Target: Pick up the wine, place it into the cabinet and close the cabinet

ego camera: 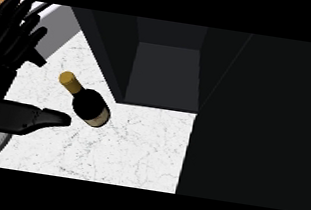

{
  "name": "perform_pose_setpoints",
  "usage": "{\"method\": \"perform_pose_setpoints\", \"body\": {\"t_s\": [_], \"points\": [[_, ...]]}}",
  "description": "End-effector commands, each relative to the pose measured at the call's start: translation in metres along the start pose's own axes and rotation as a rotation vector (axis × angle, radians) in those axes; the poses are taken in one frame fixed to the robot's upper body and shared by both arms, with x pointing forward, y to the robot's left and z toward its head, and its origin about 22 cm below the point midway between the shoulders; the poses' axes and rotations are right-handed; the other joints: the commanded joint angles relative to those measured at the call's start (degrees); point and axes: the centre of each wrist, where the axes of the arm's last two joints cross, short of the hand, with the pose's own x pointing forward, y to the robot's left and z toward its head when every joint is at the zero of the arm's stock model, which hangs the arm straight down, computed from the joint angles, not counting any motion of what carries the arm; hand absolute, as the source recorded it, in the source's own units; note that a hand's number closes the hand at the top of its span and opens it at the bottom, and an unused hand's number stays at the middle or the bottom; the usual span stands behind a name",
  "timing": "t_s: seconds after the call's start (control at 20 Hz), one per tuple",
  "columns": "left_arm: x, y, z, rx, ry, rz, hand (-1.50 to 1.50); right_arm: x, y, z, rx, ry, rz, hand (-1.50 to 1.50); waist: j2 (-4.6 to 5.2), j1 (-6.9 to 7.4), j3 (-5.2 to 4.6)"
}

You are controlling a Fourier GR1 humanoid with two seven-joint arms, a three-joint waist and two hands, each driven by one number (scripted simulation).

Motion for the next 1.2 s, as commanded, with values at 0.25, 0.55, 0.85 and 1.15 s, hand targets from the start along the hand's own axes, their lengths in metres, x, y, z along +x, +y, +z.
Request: {"method": "perform_pose_setpoints", "body": {"t_s": [0.25, 0.55, 0.85, 1.15], "points": [[-0.063, 0.036, -0.003, -0.004, 0.073, 0.001, -1.5, 0.045, 0.001, 0.026, 0.022, -0.091, -0.007, -1.5, 0.12, 0.16, -0.04], [-0.087, 0.034, -0.005, -0.014, 0.109, -0.008, -1.5, 0.051, 0.011, 0.042, 0.006, -0.102, -0.056, -1.5, -0.19, -0.63, -0.04], [-0.12, 0.036, -0.01, -0.015, 0.14, -0.014, -1.5, 0.059, 0.003, 0.044, 0.03, -0.097, -0.004, -1.5, -0.1, -0.61, -0.01], [-0.151, 0.044, -0.027, 0.022, 0.137, -0.051, -1.5, 0.051, 0.004, 0.03, 0.009, -0.086, -0.017, -1.5, 0.1, -0.25, -0.03]]}}
